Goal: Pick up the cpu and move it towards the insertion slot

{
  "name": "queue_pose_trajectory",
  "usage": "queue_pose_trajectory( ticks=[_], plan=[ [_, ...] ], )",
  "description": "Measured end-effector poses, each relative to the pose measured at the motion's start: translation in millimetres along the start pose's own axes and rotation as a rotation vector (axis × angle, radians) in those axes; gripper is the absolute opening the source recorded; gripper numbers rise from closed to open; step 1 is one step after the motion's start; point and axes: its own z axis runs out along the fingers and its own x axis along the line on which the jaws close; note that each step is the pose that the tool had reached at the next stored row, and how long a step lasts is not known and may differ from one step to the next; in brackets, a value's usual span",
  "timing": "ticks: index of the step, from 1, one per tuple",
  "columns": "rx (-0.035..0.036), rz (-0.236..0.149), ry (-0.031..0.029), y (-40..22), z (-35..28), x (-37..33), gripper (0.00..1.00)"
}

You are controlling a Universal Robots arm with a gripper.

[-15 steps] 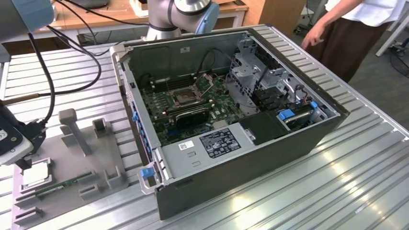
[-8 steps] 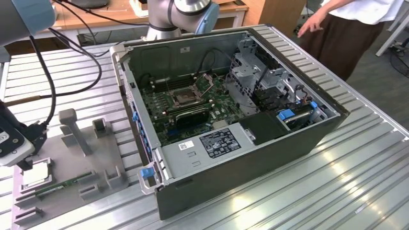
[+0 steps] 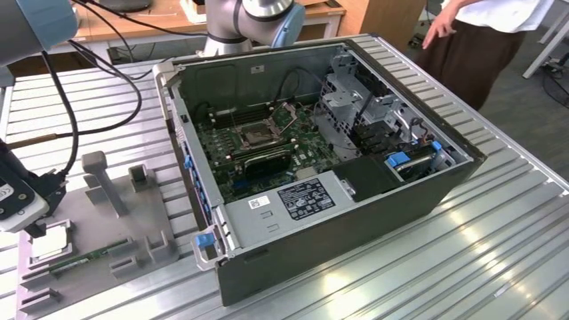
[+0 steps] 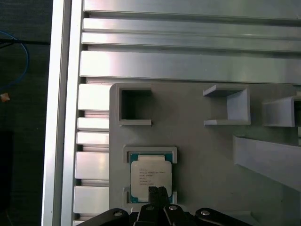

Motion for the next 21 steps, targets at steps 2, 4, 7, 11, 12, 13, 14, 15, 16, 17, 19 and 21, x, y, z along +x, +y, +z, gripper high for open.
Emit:
queue_pose_trajectory(
  ticks=[2, 4, 7, 11, 12, 13, 14, 15, 16, 17, 19, 21],
  plan=[
    [-0.0002, 0.000, -0.0003, 0.0, 0.6, 0.0, 0.11],
    [-0.0002, 0.000, -0.0003, 0.0, 1.7, 0.0, 0.11],
    [-0.0001, 0.000, -0.0002, -0.1, 3.5, 0.0, 0.11],
    [0.0001, 0.000, 0.0002, -0.2, 5.0, 0.0, 0.11],
    [0.0001, 0.000, 0.0002, -0.2, 5.0, 0.0, 0.11],
    [0.0001, 0.000, 0.0001, -0.2, 5.1, 0.0, 0.11],
    [-0.0001, 0.000, 0.0000, -0.1, 5.2, 0.0, 0.11],
    [0.0000, 0.000, 0.0000, -0.1, 5.2, 0.0, 0.11],
    [0.0000, 0.000, -0.0001, -0.2, 5.3, 0.0, 0.11],
    [-0.0001, 0.000, -0.0001, -0.2, 5.3, 0.0, 0.11],
    [0.0000, 0.000, 0.0000, -0.2, 5.3, 0.0, 0.11],
    [0.0000, 0.000, 0.0000, -0.1, 5.4, 0.0, 0.11]
  ],
)
